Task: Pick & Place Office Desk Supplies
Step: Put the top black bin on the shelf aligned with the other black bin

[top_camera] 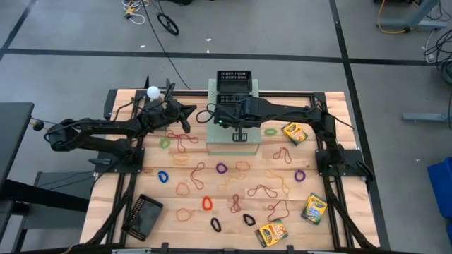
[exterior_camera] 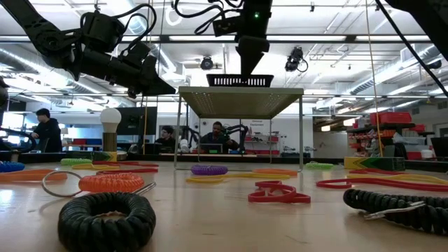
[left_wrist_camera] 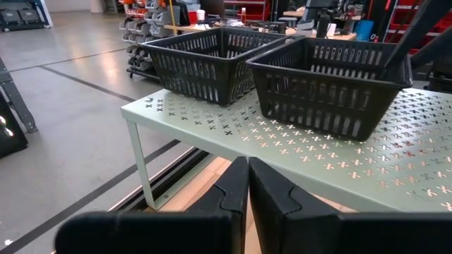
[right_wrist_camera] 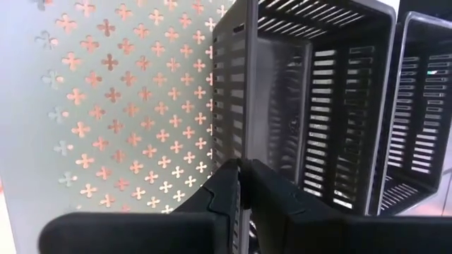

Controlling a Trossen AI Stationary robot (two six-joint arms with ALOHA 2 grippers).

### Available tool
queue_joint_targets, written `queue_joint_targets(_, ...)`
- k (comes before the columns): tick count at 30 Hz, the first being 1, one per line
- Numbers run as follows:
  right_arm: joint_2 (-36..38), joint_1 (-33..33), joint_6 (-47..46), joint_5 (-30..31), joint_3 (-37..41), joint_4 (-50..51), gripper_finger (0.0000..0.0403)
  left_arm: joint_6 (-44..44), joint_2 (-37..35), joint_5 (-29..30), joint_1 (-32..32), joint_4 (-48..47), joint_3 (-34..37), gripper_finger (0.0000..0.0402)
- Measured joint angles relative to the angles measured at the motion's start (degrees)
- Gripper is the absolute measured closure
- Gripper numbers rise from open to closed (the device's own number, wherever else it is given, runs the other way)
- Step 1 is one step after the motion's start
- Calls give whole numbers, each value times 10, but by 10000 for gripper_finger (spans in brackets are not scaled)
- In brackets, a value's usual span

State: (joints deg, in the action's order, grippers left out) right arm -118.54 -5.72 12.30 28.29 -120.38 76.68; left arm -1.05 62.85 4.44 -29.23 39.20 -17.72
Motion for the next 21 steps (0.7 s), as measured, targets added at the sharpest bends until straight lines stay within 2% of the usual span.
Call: queue_joint_targets(21,0,0,1,5,0,-8,357,0,0,0,0,0,0,381)
